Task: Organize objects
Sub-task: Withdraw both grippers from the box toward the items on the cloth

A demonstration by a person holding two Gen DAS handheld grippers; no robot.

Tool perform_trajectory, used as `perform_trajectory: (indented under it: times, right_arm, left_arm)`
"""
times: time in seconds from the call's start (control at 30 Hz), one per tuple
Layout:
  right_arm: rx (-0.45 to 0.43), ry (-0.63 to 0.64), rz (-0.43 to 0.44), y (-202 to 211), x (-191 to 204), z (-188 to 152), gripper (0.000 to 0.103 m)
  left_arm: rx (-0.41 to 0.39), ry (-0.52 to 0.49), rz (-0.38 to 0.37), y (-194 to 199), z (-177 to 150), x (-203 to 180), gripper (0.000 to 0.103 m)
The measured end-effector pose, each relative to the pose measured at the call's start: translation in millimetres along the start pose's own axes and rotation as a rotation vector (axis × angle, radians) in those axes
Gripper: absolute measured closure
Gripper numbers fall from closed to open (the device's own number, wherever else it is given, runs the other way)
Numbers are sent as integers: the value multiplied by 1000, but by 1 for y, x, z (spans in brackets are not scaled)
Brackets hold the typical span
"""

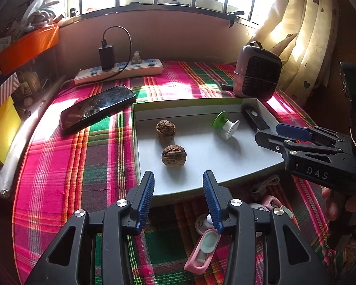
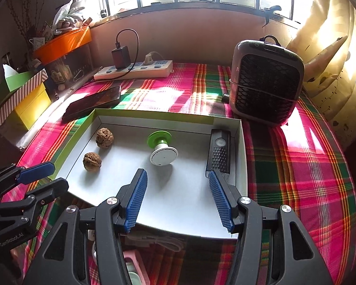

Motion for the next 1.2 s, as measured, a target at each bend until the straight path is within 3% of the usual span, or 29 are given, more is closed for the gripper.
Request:
perform_trajectory:
  times: [0.43, 0.93, 1.2]
  right_arm:
    - [-46, -30, -1, 42, -4, -20, 48]
    - [-31, -48, 23, 60, -3, -51, 48]
    - [-10, -48, 37, 60, -3, -61, 48]
  left_arm:
    - [-35, 29, -37, 34, -22, 6, 62]
    - [22, 15, -118, 41, -56, -6, 61]
    - [42, 6, -120, 36, -60, -10, 61]
Point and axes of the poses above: each gripper's, at about its wrist camera, not at the fingertips, and y roughly against the way its jaws point, x to its left, z to its top, the point moved 2 cm from there along -y, roughly the way its jaws point, and after that the axes turned 12 degrees about -x, right-handed, at the moved point
